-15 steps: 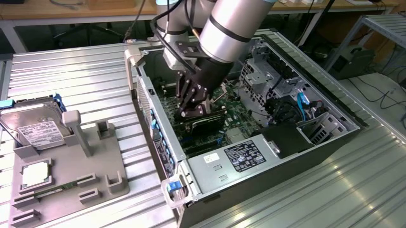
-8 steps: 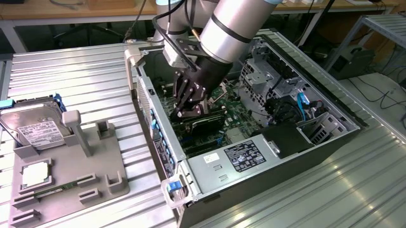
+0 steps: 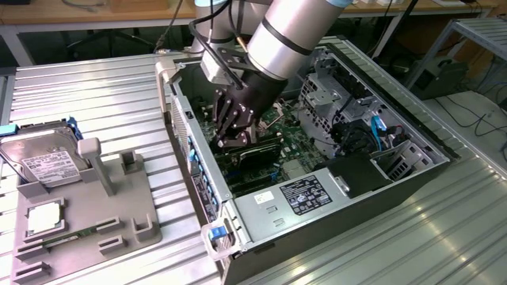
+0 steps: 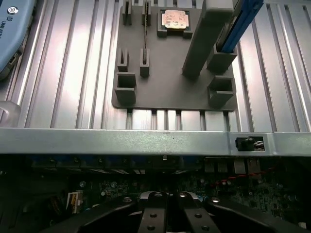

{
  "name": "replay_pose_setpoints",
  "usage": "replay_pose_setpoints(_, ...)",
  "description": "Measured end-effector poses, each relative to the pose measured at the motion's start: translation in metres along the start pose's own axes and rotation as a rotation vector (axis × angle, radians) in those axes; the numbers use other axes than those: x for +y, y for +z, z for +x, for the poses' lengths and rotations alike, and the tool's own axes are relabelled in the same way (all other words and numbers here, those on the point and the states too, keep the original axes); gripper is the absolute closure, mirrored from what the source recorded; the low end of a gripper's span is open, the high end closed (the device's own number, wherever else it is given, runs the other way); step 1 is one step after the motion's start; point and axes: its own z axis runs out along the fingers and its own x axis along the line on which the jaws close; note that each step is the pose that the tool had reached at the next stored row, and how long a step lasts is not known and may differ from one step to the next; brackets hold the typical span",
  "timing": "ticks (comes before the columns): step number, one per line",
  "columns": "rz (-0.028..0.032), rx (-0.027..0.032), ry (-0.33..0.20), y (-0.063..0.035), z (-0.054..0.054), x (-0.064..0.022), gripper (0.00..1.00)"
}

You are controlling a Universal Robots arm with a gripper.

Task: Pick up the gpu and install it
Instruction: 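Press down on the gpu until it lock into place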

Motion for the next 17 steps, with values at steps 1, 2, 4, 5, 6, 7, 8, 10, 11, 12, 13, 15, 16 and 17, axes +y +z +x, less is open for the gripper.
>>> replay_pose_setpoints(1, -0.0009, -0.0001, 0.0, 0.0004, 0.0, 0.0009, 0.89)
replay_pose_setpoints(2, -0.0016, -0.0001, 0.0, 0.0009, 0.0, 0.0018, 0.89)
replay_pose_setpoints(4, -0.0026, -0.0001, 0.0, 0.0017, 0.0, 0.0024, 0.89)
replay_pose_setpoints(5, -0.003, 0.0001, 0.0, 0.0025, 0.0, 0.0021, 0.89)
replay_pose_setpoints(6, -0.003, -0.0001, 0.0, 0.0039, 0.0, 0.0017, 0.89)
replay_pose_setpoints(7, -0.0033, -0.0003, 0.0, 0.005, 0.0, 0.0013, 0.89)
replay_pose_setpoints(8, -0.0039, -0.0005, 0.0, 0.0052, 0.0, 0.0007, 0.89)
replay_pose_setpoints(10, -0.004, 0.0, 0.0, 0.0041, 0.0, -0.0023, 0.89)
replay_pose_setpoints(11, -0.004, -0.0001, 0.0, 0.0034, 0.0, -0.004, 0.89)
replay_pose_setpoints(12, -0.0048, 0.0, 0.0, 0.0023, 0.0, -0.0065, 0.89)
replay_pose_setpoints(13, -0.0056, -0.0002, 0.0, 0.0018, 0.0, -0.0079, 0.89)
replay_pose_setpoints(15, -0.0058, -0.0001, 0.0, 0.001, 0.0, -0.0097, 0.89)
replay_pose_setpoints(16, -0.0054, -0.0002, 0.0, 0.0011, 0.0, -0.0097, 0.89)
replay_pose_setpoints(17, -0.002, 0.0005, -0.002, 0.0012, -0.001, -0.0097, 0.89)
